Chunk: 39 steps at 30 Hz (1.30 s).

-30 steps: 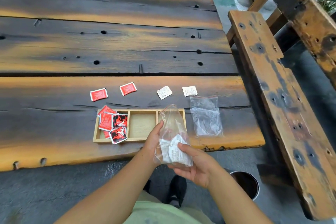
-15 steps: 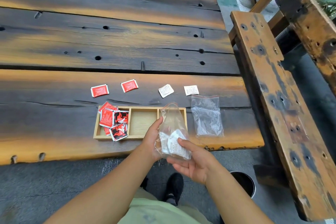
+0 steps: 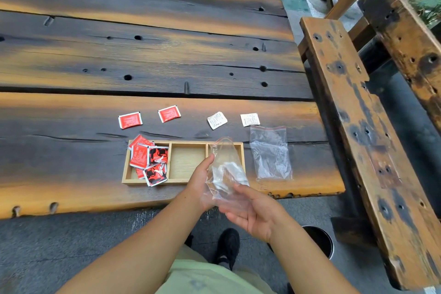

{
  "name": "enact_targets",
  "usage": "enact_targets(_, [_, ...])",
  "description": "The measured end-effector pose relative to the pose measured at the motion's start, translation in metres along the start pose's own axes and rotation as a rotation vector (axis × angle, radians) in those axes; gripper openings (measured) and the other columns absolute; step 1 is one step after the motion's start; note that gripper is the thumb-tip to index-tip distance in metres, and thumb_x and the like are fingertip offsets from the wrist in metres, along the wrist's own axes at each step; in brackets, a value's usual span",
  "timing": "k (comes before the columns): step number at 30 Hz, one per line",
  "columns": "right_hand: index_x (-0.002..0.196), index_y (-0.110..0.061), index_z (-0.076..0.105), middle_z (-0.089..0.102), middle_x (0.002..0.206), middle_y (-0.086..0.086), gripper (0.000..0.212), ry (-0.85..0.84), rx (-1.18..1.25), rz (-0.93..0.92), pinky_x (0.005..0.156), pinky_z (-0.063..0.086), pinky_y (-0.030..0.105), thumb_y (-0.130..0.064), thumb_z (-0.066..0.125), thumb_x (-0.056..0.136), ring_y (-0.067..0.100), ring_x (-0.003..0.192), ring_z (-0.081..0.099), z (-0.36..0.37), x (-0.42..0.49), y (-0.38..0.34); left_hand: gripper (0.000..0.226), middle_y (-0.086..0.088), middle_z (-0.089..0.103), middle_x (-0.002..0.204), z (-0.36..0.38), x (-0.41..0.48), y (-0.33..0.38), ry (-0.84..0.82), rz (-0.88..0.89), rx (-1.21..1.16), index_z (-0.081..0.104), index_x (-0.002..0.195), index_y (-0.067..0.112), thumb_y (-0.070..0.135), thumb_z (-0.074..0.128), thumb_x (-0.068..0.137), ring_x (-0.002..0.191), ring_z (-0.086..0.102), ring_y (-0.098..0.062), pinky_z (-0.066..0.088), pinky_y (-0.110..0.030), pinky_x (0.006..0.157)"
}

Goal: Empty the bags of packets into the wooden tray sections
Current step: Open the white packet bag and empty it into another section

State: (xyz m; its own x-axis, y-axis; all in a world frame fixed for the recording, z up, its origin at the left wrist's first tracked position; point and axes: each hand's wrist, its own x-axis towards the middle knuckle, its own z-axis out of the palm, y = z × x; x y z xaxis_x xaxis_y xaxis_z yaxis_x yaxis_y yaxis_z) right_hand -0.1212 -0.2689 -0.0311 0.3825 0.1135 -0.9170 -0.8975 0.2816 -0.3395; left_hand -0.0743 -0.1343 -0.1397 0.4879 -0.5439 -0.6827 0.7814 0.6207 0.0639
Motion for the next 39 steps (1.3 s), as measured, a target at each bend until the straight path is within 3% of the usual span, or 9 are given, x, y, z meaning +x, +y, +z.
enact_targets(4, [0.119, 0.001, 0.063, 0.077, 0.1, 0.022, 0.036, 0.018, 0.0, -0.001, 0.052, 0.061, 0.029, -0.022, 0.07, 0.092, 0.03, 0.077, 0.078, 0.0, -0.001, 0.002, 0.059, -0.021, 0.068, 0.107, 0.001, -0.006, -0.003, -0.047, 0.008, 0.005, 0.066, 0.122, 0.003, 0.054, 0.055, 0.092, 0.095, 0.066, -0.036, 0.048, -0.045, 0.091])
enact_targets(7, [0.117, 0.001, 0.063, 0.077, 0.096, 0.022, 0.033, 0.022, 0.009, -0.007, 0.055, 0.063, 0.03, -0.018, 0.07, 0.091, 0.03, 0.073, 0.077, 0.0, -0.005, 0.003, 0.058, -0.02, 0.064, 0.112, 0.004, -0.008, -0.005, -0.026, 0.034, -0.01, 0.063, 0.128, 0.005, 0.05, 0.059, 0.091, 0.101, 0.062, -0.036, 0.045, -0.046, 0.096])
enact_targets(14, [0.119, 0.001, 0.061, 0.077, 0.095, 0.024, 0.033, 0.029, 0.017, -0.013, 0.054, 0.062, 0.03, -0.016, 0.069, 0.092, 0.03, 0.071, 0.077, 0.002, -0.008, 0.003, 0.054, -0.018, 0.068, 0.104, 0.008, -0.016, -0.007, 0.057, 0.072, -0.022, 0.063, 0.128, 0.01, 0.044, 0.068, 0.086, 0.093, 0.065, -0.034, 0.049, -0.044, 0.087])
enact_targets(20, [0.119, 0.001, 0.061, 0.076, 0.097, 0.025, 0.031, 0.003, 0.004, -0.035, 0.055, 0.062, 0.029, -0.018, 0.066, 0.095, 0.029, 0.075, 0.078, 0.002, -0.013, 0.001, 0.048, -0.018, 0.07, 0.088, 0.021, -0.028, -0.01, 0.099, 0.124, -0.04, 0.064, 0.122, 0.007, 0.042, 0.063, 0.09, 0.086, 0.063, -0.033, 0.048, -0.042, 0.083])
enact_targets(32, [0.119, 0.009, 0.059, 0.074, 0.1, 0.029, 0.027, -0.067, 0.036, -0.1, 0.053, 0.062, 0.029, -0.009, 0.057, 0.098, 0.028, 0.072, 0.077, -0.007, -0.033, 0.001, 0.049, -0.022, 0.072, 0.095, 0.045, -0.051, -0.018, 0.041, 0.144, 0.024, 0.065, 0.114, 0.004, 0.048, 0.053, 0.095, 0.084, 0.071, -0.033, 0.05, -0.045, 0.085])
enact_targets(39, [0.113, 0.007, 0.063, 0.075, 0.098, 0.027, 0.023, -0.098, 0.023, -0.143, 0.055, 0.062, 0.027, -0.009, 0.057, 0.098, 0.027, 0.072, 0.077, -0.007, -0.046, 0.0, 0.056, -0.023, 0.072, 0.102, 0.054, -0.065, -0.018, 0.026, 0.144, 0.023, 0.056, 0.132, 0.007, 0.049, 0.055, 0.094, 0.087, 0.073, -0.036, 0.053, -0.045, 0.079])
